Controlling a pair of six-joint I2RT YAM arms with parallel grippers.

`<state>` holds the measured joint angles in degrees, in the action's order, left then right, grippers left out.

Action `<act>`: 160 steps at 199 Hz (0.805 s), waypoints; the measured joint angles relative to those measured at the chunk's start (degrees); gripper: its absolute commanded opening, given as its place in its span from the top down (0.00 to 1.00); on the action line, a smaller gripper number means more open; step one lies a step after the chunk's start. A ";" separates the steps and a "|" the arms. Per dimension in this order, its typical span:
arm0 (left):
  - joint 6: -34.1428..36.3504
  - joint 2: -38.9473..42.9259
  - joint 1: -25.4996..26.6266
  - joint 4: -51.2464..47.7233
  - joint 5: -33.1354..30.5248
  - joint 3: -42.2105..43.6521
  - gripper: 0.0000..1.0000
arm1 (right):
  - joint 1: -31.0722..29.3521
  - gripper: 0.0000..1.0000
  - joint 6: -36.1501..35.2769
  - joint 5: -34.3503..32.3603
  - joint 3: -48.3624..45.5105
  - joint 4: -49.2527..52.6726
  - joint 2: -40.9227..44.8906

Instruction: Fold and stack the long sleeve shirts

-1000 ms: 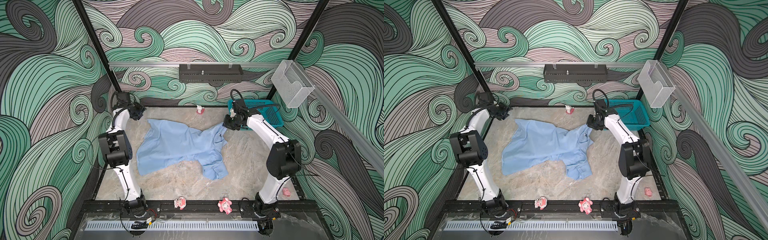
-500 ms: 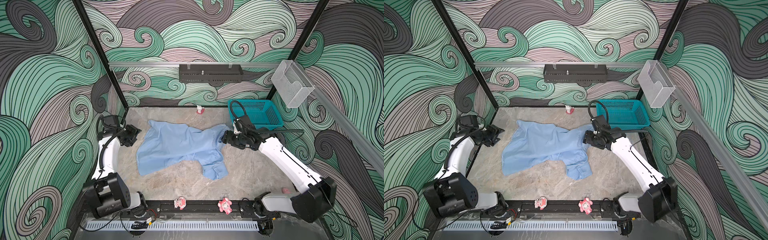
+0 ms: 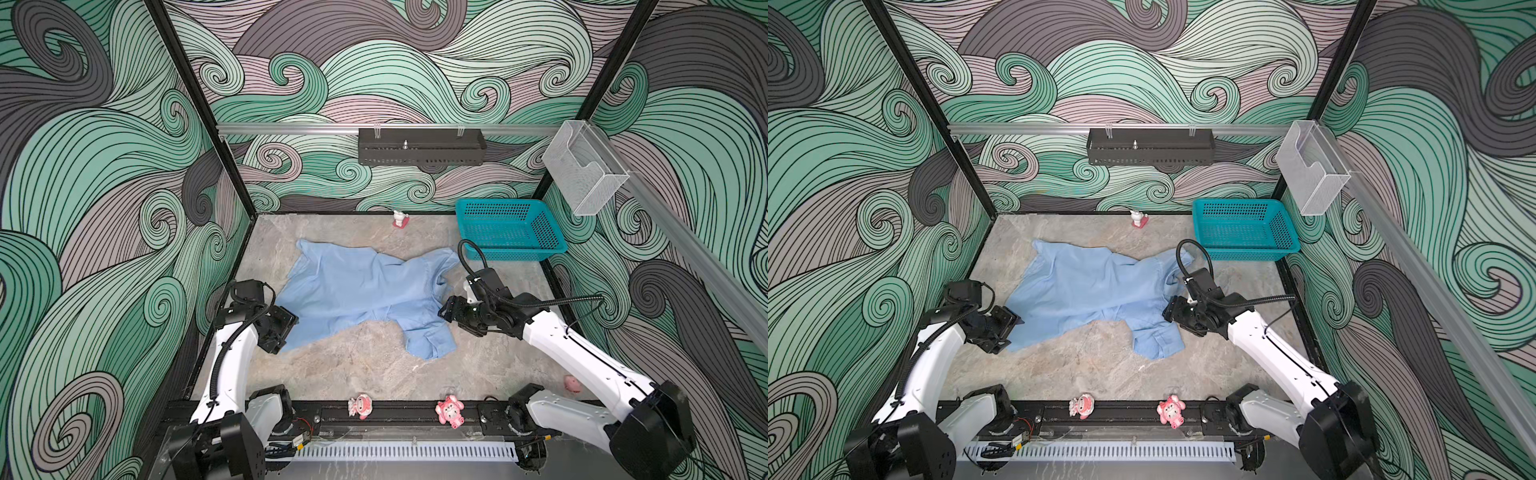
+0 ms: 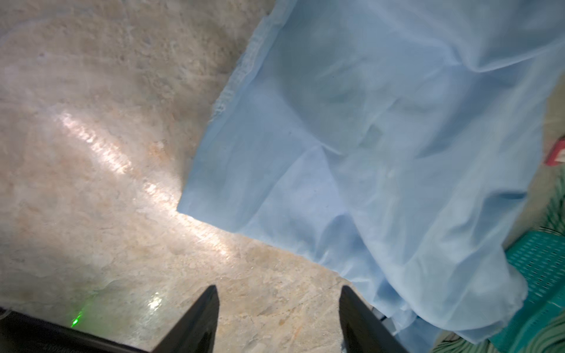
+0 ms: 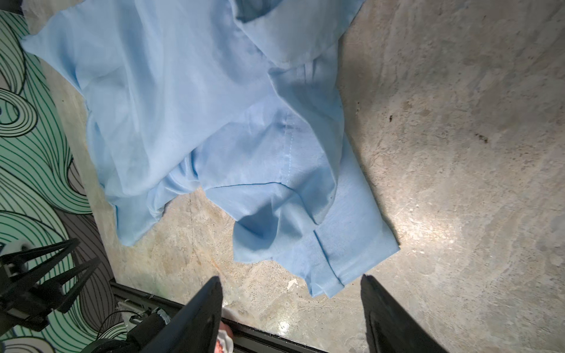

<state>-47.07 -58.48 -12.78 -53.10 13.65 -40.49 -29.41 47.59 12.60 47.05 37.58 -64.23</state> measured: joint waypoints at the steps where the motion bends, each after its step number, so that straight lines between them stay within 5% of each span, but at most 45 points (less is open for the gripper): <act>1: -0.11 -0.24 0.24 0.00 -0.28 0.04 0.34 | 0.00 0.28 0.07 0.07 0.00 -0.13 0.07; 82: -6.71 -16.90 6.51 6.64 -9.75 4.37 0.31 | -0.22 0.26 0.55 2.60 -0.07 -1.77 0.66; 107: -8.57 -18.97 6.56 8.26 -11.82 3.98 0.52 | -0.22 0.26 0.04 2.78 -0.35 -1.55 0.68; 140: -9.35 -20.20 6.54 12.92 -12.83 2.69 1.00 | -0.24 0.27 -0.24 2.89 -1.95 -1.57 1.18; 160: -8.20 -20.48 6.51 15.34 -12.28 1.27 1.00 | -0.74 0.27 0.04 2.93 -2.60 -1.75 1.18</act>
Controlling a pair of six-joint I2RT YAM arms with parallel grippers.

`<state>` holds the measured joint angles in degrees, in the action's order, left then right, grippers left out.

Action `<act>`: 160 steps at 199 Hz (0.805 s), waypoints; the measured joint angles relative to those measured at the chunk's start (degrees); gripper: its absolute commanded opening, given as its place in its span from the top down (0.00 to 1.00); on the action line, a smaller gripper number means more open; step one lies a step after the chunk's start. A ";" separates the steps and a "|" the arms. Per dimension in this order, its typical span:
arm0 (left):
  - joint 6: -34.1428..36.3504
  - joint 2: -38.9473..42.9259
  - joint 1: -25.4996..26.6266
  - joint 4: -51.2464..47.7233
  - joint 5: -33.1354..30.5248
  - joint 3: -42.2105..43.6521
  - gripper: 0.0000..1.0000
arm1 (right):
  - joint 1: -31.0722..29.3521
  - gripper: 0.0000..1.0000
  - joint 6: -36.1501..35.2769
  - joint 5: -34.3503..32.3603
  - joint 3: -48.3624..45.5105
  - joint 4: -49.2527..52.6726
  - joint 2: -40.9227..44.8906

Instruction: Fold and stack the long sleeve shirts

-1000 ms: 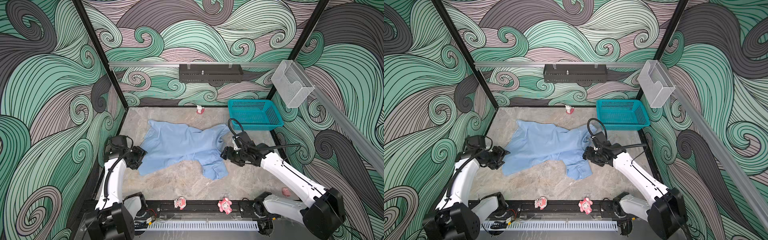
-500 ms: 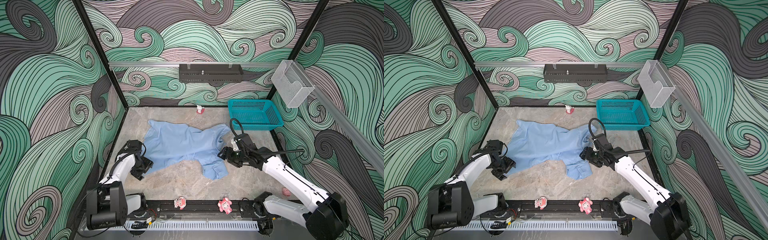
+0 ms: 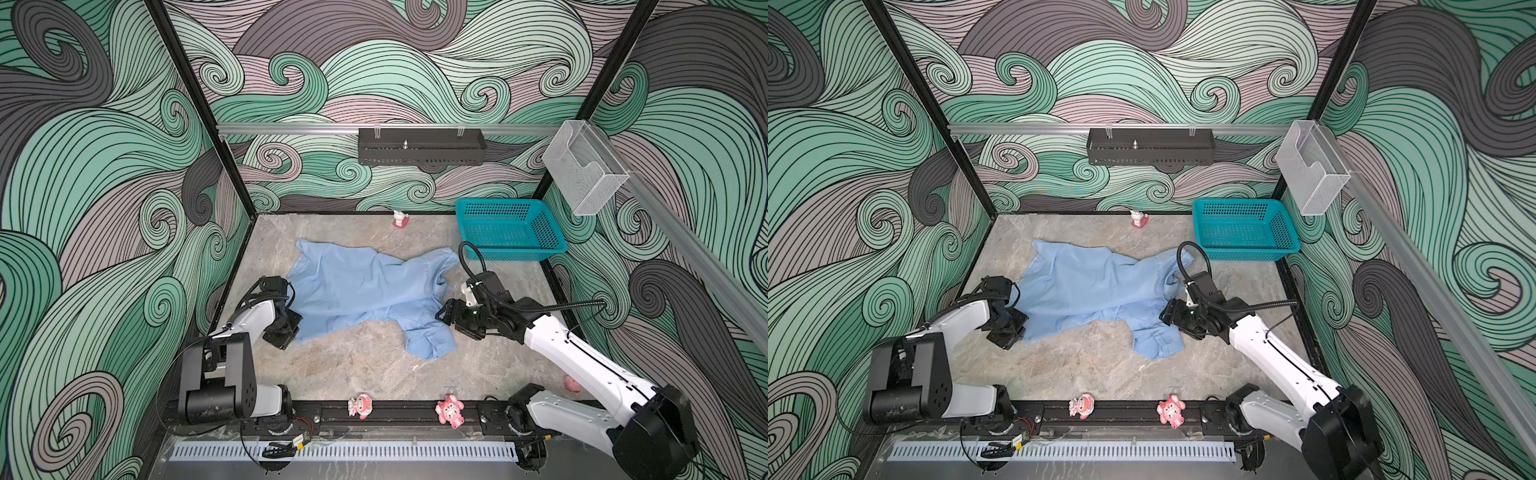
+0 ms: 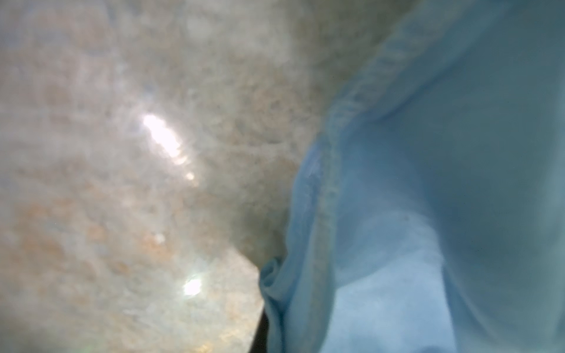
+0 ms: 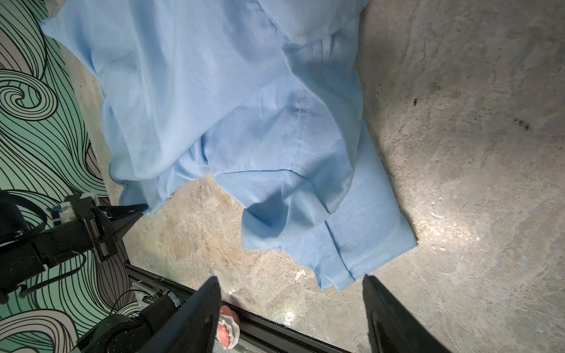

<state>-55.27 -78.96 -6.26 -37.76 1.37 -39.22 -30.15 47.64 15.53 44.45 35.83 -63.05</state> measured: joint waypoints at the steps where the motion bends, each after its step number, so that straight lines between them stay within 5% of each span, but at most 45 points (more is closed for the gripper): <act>1: 0.00 0.00 0.00 0.02 0.04 -0.09 1.00 | -0.07 0.27 0.02 0.00 0.00 -0.02 -0.02; 70: 7.32 4.20 -5.95 0.79 9.38 -6.78 1.00 | -3.39 0.34 4.83 -1.77 0.48 -4.42 -10.93; 83: 8.48 4.90 -7.21 0.39 11.21 -7.76 1.00 | -3.54 0.45 5.42 -1.90 1.27 -5.99 -14.75; 118: 10.58 5.18 -10.43 -0.15 15.32 -9.73 1.00 | -4.02 1.00 4.92 -1.44 5.88 -8.70 -23.85; 160: 10.84 -1.31 -12.44 -0.48 19.74 -20.50 1.00 | -0.57 1.00 2.45 -0.15 18.97 -6.01 -25.97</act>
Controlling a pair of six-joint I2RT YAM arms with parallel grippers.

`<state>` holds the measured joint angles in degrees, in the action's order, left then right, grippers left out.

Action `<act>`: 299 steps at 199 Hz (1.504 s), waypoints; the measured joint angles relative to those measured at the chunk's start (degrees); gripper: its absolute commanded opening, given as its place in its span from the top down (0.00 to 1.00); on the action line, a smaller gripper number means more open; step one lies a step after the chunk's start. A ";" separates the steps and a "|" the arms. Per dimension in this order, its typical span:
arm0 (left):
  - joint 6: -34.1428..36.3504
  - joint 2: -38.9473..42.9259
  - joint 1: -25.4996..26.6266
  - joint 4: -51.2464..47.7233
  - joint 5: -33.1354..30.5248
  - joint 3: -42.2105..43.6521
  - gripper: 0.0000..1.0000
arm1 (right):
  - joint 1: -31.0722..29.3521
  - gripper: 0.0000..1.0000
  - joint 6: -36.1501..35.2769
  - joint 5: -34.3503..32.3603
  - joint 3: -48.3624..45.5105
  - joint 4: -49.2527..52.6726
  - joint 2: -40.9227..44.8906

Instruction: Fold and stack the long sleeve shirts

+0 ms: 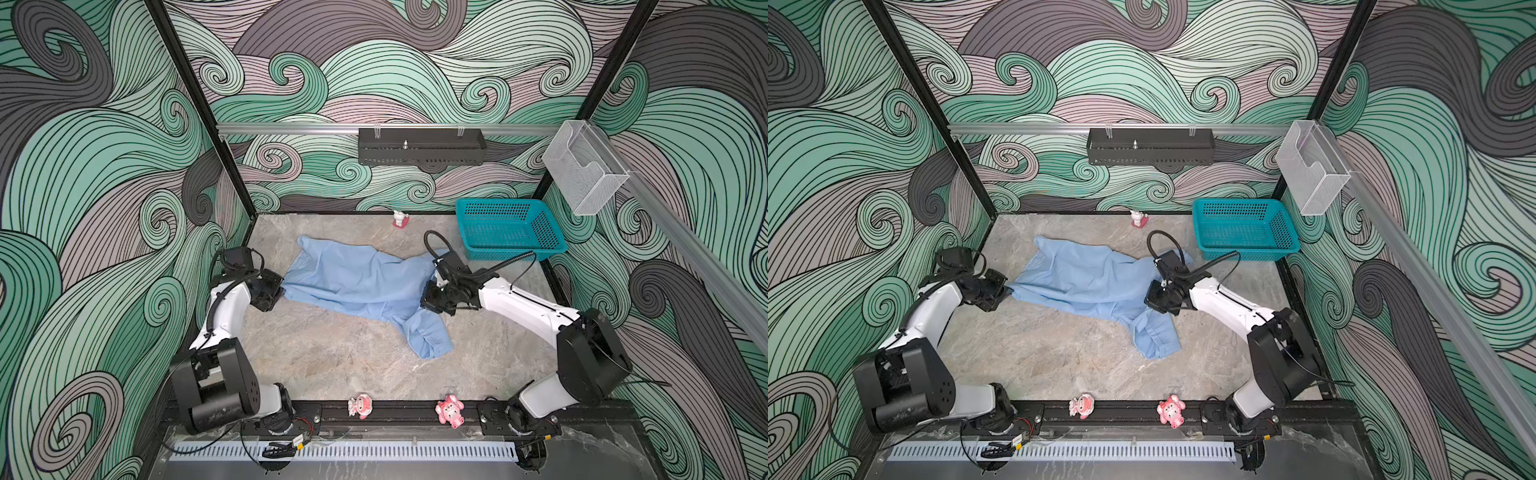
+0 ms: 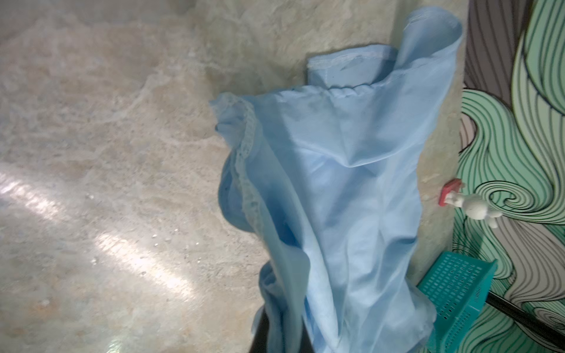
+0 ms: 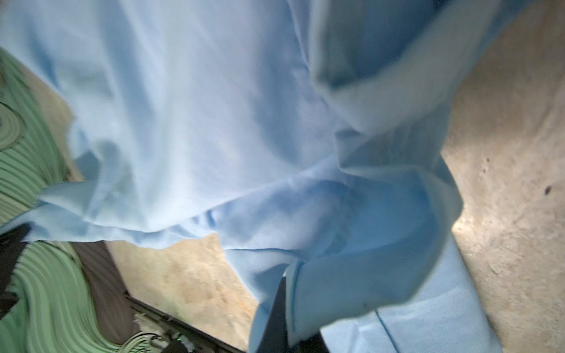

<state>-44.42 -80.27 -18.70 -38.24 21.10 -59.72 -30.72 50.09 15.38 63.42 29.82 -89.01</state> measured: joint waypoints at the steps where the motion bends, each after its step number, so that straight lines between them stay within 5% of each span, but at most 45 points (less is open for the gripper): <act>1: -0.02 -0.24 0.00 -0.02 0.04 -0.35 1.00 | 0.17 1.00 -0.07 0.02 0.33 0.13 -0.02; 50: -2.60 -11.32 -0.52 0.55 3.89 -24.70 1.00 | 10.47 1.00 -4.28 2.08 27.47 7.89 -4.61; 75: -2.82 -11.52 -0.61 0.55 4.55 -30.71 1.00 | 13.09 1.00 -6.05 2.73 32.61 10.73 -4.11; 149: 1.84 -8.92 -0.87 -3.37 5.29 -15.23 1.00 | 13.00 1.00 -9.79 5.11 20.26 17.64 -3.56; 251: 3.93 -1.57 -2.54 -6.78 7.72 -17.05 1.00 | 13.22 1.00 -15.63 3.19 29.55 25.53 -0.63; 262: 4.35 -1.79 -2.54 -6.95 7.89 -14.45 1.00 | 13.20 0.93 -15.96 2.67 27.91 25.53 -2.05; 299: 5.99 -1.75 -2.54 -7.39 7.85 -6.40 1.00 | 11.58 0.43 -18.34 -0.20 19.45 26.80 -3.28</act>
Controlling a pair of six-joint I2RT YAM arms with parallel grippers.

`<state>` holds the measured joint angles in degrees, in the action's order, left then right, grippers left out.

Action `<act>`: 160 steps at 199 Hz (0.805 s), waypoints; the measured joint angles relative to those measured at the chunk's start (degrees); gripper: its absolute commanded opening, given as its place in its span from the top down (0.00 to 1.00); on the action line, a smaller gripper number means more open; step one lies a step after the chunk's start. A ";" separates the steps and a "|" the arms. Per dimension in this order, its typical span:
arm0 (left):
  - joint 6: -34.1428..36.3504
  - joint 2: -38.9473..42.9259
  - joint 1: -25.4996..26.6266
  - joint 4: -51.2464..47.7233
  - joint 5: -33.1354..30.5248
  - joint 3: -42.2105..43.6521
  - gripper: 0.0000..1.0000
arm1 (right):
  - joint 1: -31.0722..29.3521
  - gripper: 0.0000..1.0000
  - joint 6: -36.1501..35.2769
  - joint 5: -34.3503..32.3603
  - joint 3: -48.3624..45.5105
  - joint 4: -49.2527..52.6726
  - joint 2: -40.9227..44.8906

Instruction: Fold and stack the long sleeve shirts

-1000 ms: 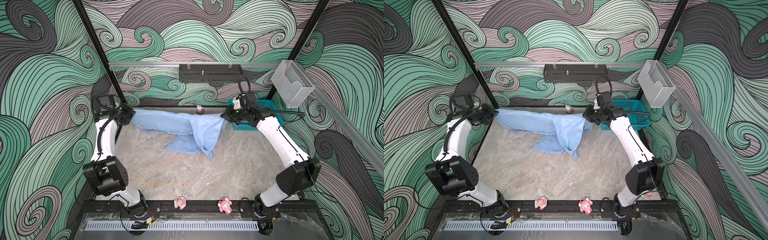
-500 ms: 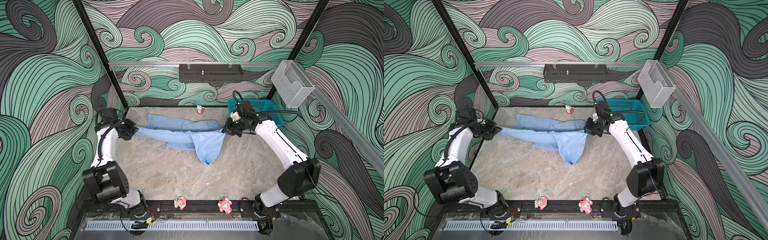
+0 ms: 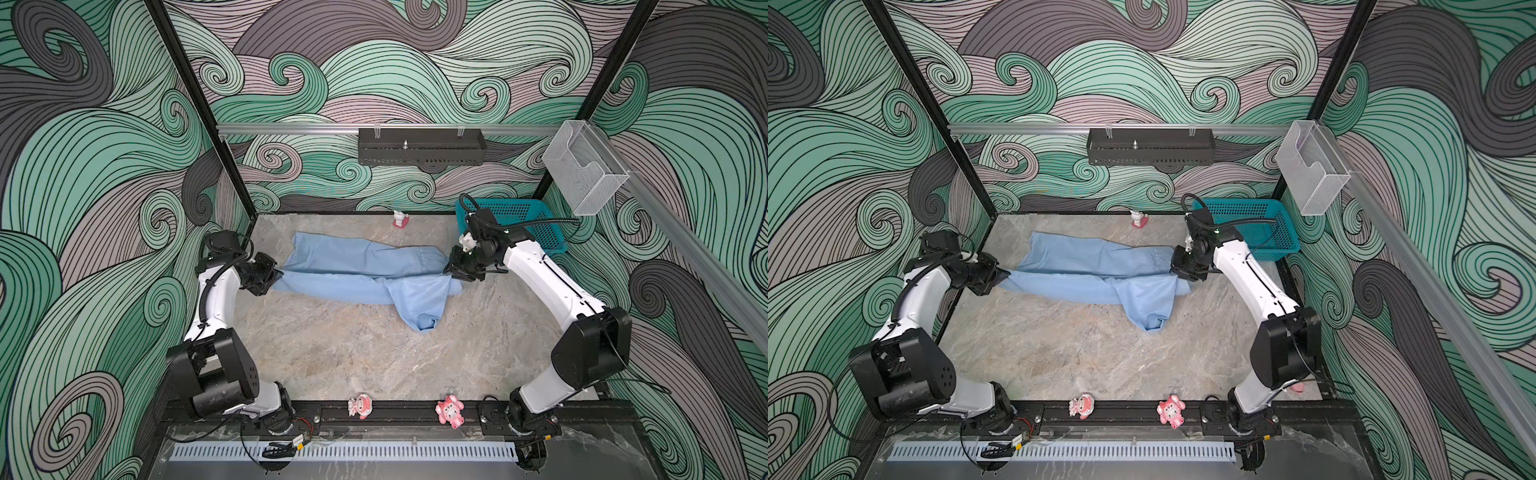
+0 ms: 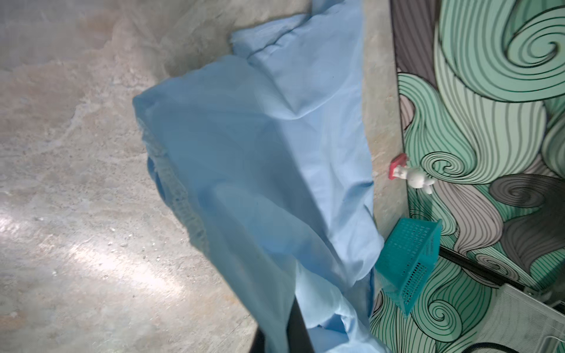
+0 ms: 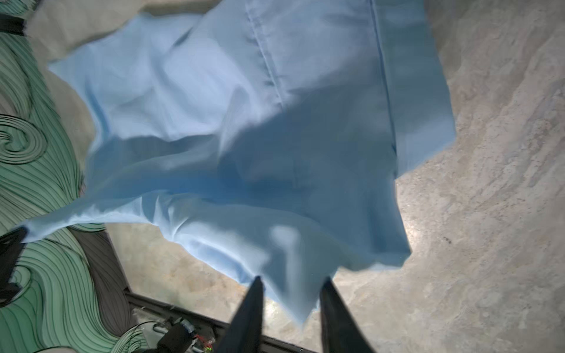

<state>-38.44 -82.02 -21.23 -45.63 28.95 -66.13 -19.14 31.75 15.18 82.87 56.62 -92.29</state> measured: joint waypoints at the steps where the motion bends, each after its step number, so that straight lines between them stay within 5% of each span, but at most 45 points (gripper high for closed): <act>1: 0.02 0.00 0.00 -0.02 0.02 0.13 1.00 | -0.22 0.42 0.31 -0.15 -0.33 0.13 0.15; 26: 1.01 0.24 0.00 -0.02 0.02 3.45 1.00 | -4.09 0.28 -1.29 -4.70 -6.49 0.81 5.29; 68: 2.10 1.11 0.09 0.31 0.00 6.38 1.00 | -12.41 0.24 1.90 -8.15 -20.13 -0.13 22.53; 103: 2.21 1.22 0.42 0.63 0.00 7.39 1.00 | -15.93 0.22 6.82 -5.27 -30.75 -7.63 19.96; 139: 2.43 1.25 0.42 0.70 0.02 7.41 1.00 | -16.68 0.30 8.83 -1.40 -32.89 -18.05 8.59; 160: 2.49 1.27 0.42 0.68 0.00 7.41 1.00 | -17.16 0.52 9.01 -0.07 -32.81 -22.95 4.59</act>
<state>-35.94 -80.75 -20.82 -44.95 28.95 -58.72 -36.29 40.75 15.11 50.06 33.67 -87.70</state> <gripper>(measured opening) 0.048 0.620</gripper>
